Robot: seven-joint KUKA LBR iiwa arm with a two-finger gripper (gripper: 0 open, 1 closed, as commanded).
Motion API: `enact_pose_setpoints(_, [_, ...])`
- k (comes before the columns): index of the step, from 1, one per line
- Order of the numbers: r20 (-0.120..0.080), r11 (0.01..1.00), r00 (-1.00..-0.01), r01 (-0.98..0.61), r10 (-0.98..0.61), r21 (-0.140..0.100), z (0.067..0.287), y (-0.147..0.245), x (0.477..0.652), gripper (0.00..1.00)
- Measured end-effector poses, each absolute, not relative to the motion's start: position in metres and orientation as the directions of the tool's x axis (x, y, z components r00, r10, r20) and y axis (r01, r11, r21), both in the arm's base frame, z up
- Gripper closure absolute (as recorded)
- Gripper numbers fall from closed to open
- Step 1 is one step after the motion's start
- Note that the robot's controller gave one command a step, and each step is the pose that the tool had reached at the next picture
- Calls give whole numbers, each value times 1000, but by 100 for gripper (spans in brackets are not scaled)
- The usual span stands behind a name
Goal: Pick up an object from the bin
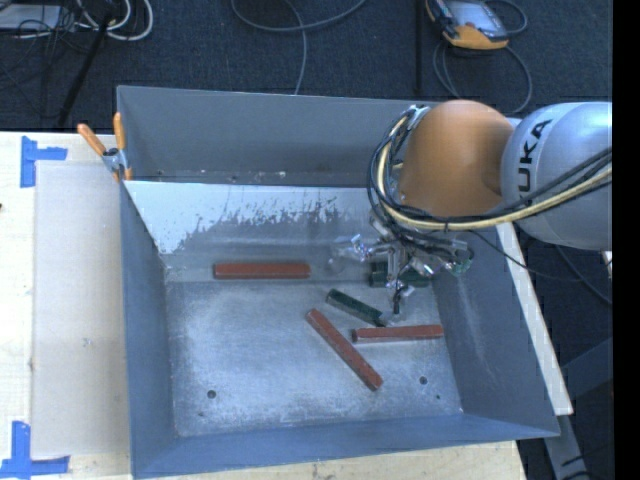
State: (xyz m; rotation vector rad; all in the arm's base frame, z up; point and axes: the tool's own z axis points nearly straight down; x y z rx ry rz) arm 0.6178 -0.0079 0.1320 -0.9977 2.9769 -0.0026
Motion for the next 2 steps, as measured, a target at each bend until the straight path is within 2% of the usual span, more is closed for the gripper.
enact_pose_setpoints(1, [1, 866, -866, -501, -501, 2, 68, -34, 589, 0])
enact_pose_setpoints(2, [-8, 867, -867, -499, -499, 0, 73, -33, 592, 100])
